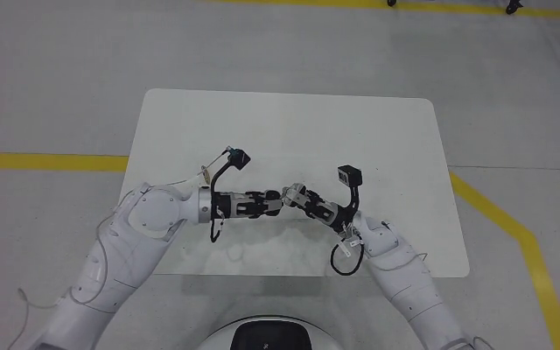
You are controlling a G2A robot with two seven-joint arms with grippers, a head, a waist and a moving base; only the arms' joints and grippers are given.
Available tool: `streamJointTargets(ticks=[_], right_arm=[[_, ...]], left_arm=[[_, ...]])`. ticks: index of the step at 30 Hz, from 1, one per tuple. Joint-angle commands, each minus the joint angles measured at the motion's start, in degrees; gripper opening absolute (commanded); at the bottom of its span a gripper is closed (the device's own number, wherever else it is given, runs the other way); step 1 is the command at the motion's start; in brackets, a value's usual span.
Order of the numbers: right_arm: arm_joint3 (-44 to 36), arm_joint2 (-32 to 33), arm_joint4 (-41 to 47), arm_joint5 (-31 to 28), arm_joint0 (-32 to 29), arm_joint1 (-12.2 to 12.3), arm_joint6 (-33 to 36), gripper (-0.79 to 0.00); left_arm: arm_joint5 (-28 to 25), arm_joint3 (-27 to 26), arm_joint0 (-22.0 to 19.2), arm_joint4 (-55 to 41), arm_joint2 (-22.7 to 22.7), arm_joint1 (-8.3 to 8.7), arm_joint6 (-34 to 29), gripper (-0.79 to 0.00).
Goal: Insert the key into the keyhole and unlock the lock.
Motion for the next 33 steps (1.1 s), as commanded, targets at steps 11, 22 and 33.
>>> streamJointTargets(ticks=[11,22,33], right_arm=[[1.0,1.4,2.3,0.0,0.5,0.4,5.3,-0.557],[-1.6,-2.1,6.8,3.8,2.1,4.2,14.4,-0.425],[-2.2,-11.3,6.4,3.8,5.6,7.0,14.4,-0.431]], left_arm=[[-1.6,-1.2,0.4,-0.1,-2.6,1.29,-5.6,-0.785],[3.8,-6.1,0.2,-2.4,-6.4,4.17,-28.4,-0.785],[6.2,-4.1,-4.0,-0.4,-0.6,3.83,-28.3,-0.785]])
